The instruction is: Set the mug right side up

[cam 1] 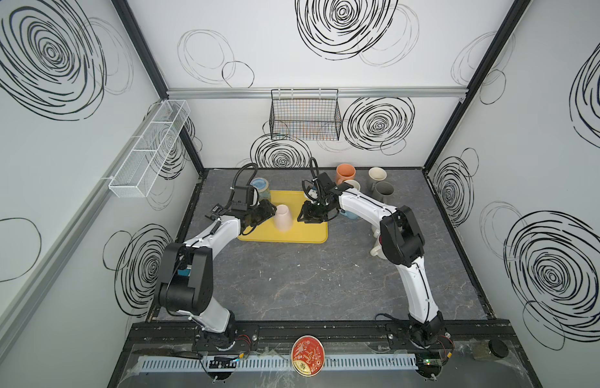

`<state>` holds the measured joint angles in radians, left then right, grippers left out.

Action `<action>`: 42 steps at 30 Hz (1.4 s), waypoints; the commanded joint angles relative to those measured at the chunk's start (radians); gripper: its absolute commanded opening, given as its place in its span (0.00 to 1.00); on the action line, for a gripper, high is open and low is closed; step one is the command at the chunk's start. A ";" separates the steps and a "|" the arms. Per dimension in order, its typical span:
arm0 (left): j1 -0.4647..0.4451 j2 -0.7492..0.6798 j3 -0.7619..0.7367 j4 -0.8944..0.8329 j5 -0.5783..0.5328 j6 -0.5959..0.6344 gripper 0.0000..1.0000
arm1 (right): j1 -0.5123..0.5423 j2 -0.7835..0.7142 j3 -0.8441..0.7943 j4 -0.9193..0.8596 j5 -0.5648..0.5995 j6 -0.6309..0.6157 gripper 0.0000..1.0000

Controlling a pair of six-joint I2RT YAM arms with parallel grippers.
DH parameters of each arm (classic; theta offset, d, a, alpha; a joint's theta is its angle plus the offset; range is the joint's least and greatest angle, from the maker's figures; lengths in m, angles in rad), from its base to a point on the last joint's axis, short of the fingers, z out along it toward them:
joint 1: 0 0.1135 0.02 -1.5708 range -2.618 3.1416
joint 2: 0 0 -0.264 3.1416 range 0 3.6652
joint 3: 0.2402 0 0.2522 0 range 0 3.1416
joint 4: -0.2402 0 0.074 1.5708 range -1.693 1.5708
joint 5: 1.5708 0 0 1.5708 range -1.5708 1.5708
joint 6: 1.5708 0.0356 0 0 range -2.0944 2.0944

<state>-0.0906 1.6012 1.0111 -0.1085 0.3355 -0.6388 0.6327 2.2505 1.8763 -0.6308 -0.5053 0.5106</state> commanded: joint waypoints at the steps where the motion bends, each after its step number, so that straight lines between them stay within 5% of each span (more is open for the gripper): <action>1: 0.031 0.054 0.049 0.007 0.022 0.018 0.46 | 0.001 -0.054 0.006 -0.015 0.037 -0.010 0.40; 10: -0.067 0.072 0.004 0.133 0.008 -0.119 0.45 | -0.009 -0.103 0.001 -0.075 0.082 -0.006 0.40; 24: -0.356 0.020 -0.084 0.282 -0.090 -0.284 0.44 | -0.059 -0.210 -0.099 -0.112 0.135 0.006 0.41; 33: -0.310 -0.005 -0.020 0.200 -0.113 -0.212 0.45 | -0.062 -0.233 -0.099 -0.157 0.142 -0.019 0.41; 42: -0.243 0.205 0.155 0.143 -0.030 -0.160 0.51 | -0.060 -0.269 -0.135 -0.171 0.142 -0.023 0.44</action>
<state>-0.3492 1.7405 1.1168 0.0521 0.2665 -0.8295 0.5690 2.0369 1.7592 -0.7700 -0.3691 0.4961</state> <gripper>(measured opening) 0.505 0.438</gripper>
